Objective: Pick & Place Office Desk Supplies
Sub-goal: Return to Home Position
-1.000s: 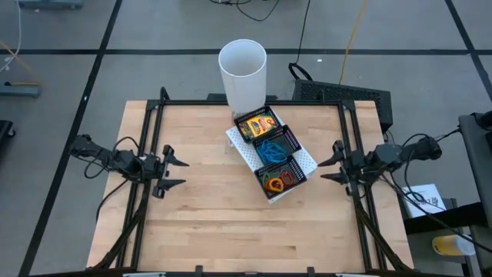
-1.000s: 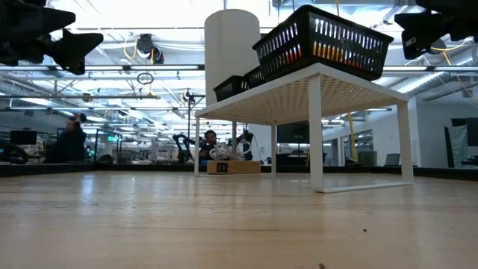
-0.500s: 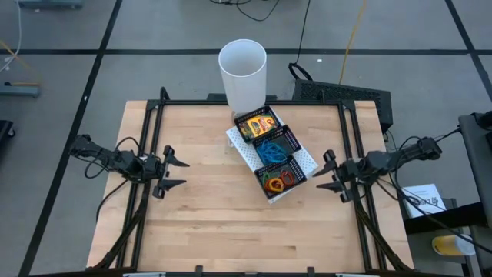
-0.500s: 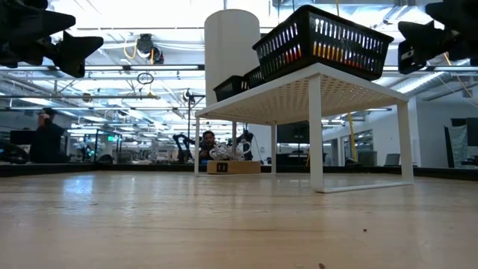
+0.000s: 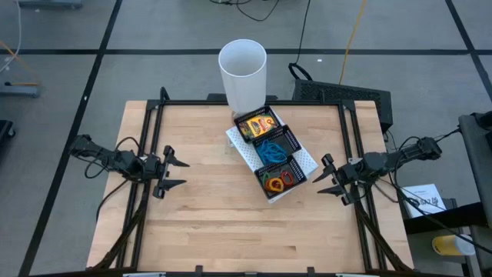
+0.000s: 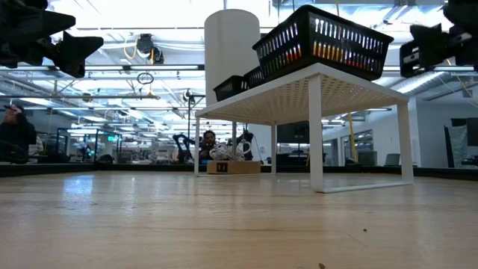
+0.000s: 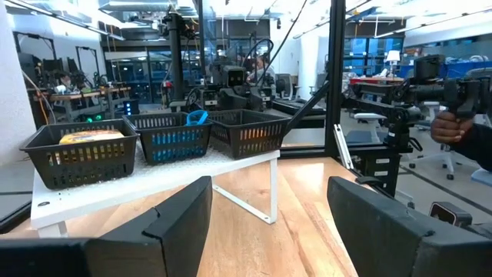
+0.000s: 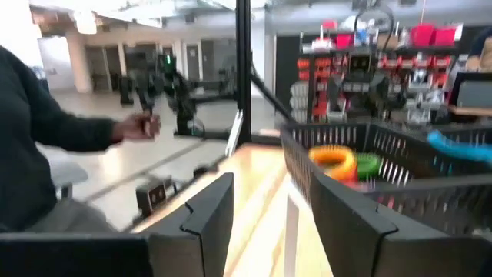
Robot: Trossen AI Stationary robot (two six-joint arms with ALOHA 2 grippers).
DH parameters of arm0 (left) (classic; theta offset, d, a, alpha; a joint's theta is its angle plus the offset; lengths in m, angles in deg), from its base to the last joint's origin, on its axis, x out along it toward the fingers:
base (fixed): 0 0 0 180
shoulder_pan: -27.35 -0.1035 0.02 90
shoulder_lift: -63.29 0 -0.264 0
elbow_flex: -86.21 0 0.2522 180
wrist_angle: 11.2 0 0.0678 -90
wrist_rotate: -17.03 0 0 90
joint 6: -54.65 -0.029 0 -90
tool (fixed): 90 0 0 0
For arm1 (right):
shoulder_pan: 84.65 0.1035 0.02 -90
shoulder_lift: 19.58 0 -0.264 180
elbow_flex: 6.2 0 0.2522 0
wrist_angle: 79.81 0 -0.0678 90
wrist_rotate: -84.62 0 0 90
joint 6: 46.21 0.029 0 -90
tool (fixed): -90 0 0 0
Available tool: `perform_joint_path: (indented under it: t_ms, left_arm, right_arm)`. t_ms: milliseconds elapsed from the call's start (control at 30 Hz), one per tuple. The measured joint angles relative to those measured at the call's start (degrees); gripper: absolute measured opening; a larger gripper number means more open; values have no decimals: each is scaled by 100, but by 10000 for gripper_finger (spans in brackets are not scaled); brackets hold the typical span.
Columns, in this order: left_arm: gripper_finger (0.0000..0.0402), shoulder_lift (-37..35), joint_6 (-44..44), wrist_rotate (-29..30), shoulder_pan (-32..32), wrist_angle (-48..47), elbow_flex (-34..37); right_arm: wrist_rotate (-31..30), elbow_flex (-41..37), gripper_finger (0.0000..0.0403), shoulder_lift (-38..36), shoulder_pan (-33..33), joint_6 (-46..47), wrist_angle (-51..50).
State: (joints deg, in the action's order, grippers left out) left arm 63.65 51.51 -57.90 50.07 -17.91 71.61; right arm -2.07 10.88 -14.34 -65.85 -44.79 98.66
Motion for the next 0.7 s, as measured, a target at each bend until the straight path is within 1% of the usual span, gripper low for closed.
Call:
perform_joint_path:
  t_ms: [233, 400, 700]
  left_arm:
    - [269, 0, 165, 0, 0, 0, 0]
    - [269, 0, -244, 1, 0, 2, -2]
    - [269, 0, -241, 2, 0, 2, -2]
  right_arm:
    - [-6, -11, 161, -1, 0, -40, -544]
    - [-15, -15, 158, 2, 0, -72, -589]
    - [-20, -20, 161, 1, 0, -66, -584]
